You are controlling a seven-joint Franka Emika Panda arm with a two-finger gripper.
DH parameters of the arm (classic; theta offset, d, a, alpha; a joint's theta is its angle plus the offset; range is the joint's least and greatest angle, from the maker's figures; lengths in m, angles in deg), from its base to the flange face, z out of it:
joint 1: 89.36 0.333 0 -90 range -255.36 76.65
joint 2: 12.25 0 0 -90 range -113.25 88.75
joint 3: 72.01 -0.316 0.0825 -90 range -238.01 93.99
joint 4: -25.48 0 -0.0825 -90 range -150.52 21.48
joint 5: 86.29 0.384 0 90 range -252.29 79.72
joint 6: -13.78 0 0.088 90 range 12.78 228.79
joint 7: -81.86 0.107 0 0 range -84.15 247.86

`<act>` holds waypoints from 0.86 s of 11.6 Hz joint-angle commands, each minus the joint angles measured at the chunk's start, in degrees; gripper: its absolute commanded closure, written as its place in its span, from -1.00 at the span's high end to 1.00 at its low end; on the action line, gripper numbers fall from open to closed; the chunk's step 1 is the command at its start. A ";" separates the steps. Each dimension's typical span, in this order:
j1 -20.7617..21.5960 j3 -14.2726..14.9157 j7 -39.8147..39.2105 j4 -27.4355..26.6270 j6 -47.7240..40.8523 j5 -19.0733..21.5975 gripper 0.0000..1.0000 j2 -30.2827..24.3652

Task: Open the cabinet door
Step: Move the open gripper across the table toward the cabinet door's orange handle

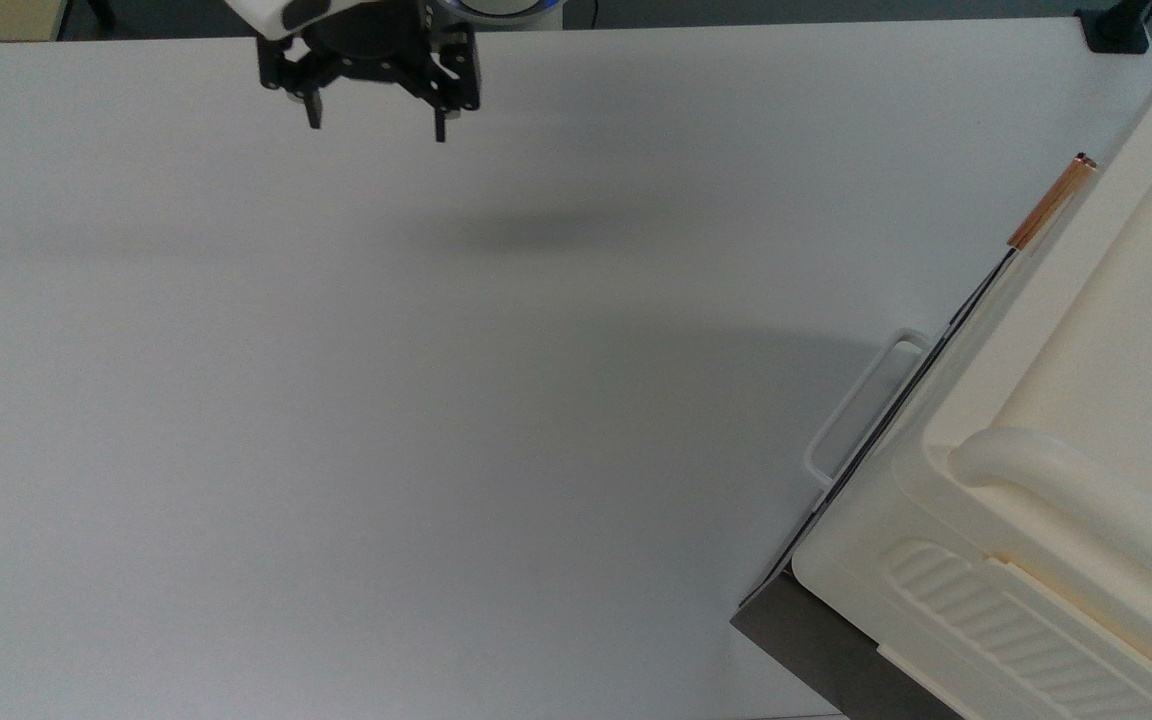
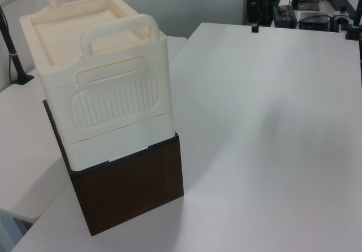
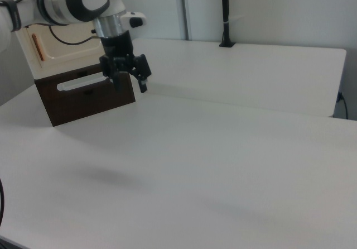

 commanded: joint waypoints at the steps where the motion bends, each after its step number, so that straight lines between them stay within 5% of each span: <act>1: 6.34 0.18 -0.89 -0.16 4.85 7.70 1.00 -0.12; 4: 12.41 -0.17 -4.05 -0.07 5.21 9.28 1.00 -0.12; 6: 16.46 0.09 -6.08 1.51 8.88 12.63 0.77 -0.03; 10: 25.50 0.53 -5.56 4.83 16.88 10.97 0.46 3.99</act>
